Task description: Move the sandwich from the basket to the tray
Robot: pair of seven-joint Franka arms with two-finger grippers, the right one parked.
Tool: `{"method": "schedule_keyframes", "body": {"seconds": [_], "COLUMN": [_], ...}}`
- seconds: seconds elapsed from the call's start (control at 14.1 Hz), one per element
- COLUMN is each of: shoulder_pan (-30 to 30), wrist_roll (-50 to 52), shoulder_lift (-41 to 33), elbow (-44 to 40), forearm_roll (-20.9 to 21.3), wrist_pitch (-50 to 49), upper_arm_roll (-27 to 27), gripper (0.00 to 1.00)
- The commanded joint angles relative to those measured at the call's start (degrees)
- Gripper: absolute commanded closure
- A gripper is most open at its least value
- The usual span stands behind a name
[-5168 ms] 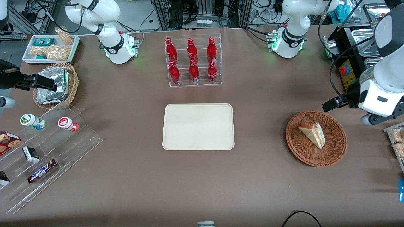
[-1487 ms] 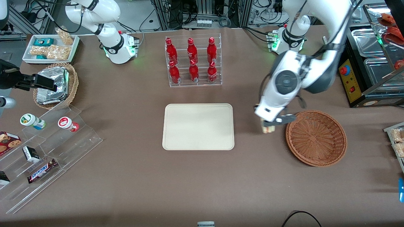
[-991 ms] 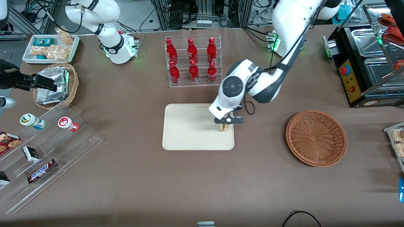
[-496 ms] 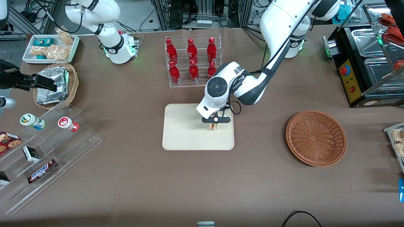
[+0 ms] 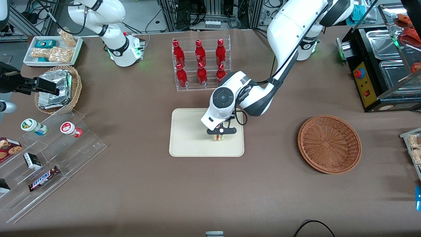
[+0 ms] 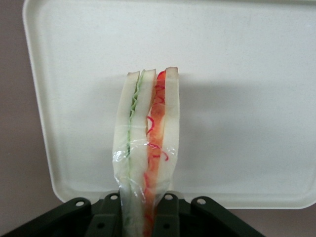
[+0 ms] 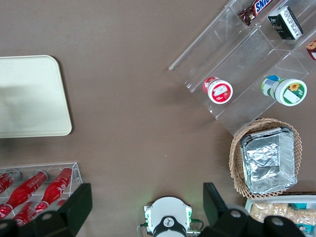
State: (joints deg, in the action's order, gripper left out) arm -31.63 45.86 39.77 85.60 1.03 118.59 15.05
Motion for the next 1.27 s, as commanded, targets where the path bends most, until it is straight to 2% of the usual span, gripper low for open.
{"method": "schedule_keyframes", "body": {"seconds": [0.0, 0.07, 0.14, 0.21, 0.28, 0.57, 0.78, 0.92, 1.2], "shoulder_pan": [-1.3, -1.4, -1.4, -1.4, -1.5, -1.0, -0.7, 3.8, 13.9], "wrist_roll": [1.6, 1.7, 1.7, 1.8, 2.0, 3.2, 2.3, 1.4, -13.3], "shoulder_lift": [1.5, 1.5, 1.5, 1.5, 1.5, -0.8, -7.3, -12.9, -22.5], "elbow": [-2.7, -2.7, -2.7, -2.7, -2.7, -2.6, -1.9, -0.7, -0.3], "forearm_roll": [0.4, 0.4, 0.4, 0.4, 0.5, 2.4, 1.9, 1.4, -1.8], "wrist_pitch": [-0.5, -0.4, -0.4, -0.3, -0.3, -1.4, -7.2, -11.9, -30.0], "upper_arm_roll": [-0.6, -0.6, -0.6, -0.7, -0.7, -1.8, -6.7, -7.6, -7.7], "gripper": [0.57, 0.52, 0.41, 0.24, 0.03, 0.0, 0.0, 0.0, 0.0]}}
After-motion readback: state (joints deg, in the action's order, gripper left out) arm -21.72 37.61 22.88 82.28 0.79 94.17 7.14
